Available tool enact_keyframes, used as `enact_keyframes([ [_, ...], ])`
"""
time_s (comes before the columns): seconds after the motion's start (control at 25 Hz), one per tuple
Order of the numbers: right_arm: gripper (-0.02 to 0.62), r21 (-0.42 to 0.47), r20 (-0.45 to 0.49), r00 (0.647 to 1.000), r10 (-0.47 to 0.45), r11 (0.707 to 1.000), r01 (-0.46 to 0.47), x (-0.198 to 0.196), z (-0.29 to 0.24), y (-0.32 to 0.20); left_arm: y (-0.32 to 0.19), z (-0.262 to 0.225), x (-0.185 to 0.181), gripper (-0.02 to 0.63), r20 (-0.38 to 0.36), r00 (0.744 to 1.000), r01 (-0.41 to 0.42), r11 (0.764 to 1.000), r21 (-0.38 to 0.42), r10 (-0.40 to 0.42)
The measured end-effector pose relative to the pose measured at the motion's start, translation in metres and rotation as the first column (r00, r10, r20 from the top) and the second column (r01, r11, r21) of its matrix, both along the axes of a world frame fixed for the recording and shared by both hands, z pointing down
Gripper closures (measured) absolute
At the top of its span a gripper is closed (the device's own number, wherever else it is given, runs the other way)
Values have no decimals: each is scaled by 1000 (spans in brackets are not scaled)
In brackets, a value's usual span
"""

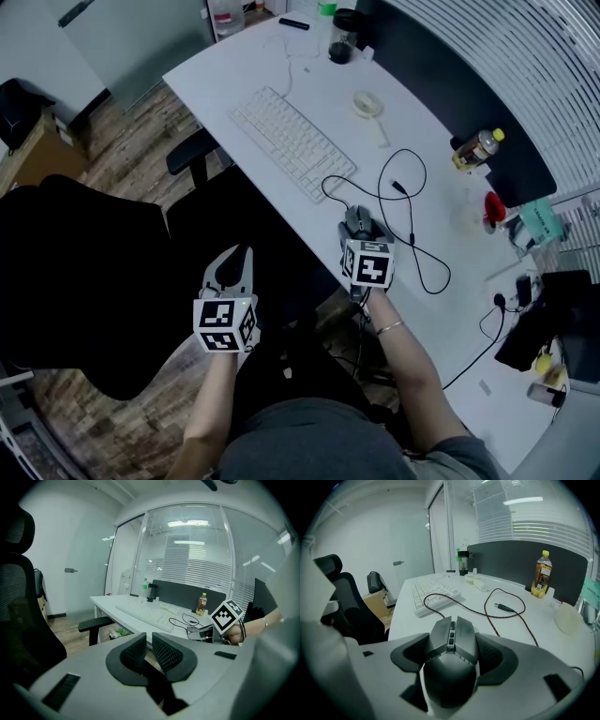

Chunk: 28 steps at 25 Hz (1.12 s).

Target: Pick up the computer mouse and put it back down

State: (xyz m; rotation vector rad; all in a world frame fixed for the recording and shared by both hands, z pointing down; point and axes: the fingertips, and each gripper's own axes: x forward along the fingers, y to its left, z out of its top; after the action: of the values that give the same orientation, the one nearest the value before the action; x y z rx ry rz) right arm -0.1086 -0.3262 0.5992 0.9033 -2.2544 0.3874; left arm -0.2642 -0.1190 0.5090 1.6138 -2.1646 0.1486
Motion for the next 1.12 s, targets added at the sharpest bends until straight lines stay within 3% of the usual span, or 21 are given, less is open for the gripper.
enact_keyframes([
  [0.56,290,18,94,993,73,997,-75,34,-40,30,-16,-10,25,568,10,992,-124,991,43,124],
  [1.12,290,58,198,955,221,970,-237,102,-95,57,-38,-21,71,568,28,952,-307,949,77,305],
])
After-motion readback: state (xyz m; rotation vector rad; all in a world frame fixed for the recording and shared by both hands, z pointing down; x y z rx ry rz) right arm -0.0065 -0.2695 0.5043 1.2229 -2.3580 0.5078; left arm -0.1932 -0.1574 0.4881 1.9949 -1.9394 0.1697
